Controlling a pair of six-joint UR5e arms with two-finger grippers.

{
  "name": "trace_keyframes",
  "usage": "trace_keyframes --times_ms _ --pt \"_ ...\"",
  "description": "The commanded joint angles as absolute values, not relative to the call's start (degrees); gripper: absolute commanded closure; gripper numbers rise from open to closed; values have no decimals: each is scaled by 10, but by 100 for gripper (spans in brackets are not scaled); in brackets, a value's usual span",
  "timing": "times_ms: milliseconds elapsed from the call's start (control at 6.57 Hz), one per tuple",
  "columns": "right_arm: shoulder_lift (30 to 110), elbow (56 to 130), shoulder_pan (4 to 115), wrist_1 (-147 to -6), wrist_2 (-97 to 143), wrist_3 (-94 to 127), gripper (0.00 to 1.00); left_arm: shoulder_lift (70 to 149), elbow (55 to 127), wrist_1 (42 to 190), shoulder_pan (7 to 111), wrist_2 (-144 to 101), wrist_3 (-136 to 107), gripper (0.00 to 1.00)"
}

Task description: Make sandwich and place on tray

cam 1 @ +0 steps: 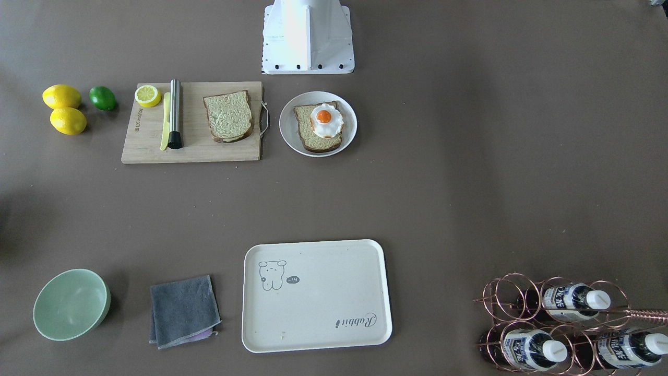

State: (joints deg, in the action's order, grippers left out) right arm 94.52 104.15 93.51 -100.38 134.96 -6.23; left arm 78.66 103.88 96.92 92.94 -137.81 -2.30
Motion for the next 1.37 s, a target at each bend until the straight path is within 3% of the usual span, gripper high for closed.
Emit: trace_keyframes --times_ms 0,1217 --pt "945 1041 935 -1004 1350 -62 0 786 1040 972 929 -1379 -23 2" --pt "944 1045 935 -1004 1350 -61 0 772 1040 1007 927 -1388 -28 2"
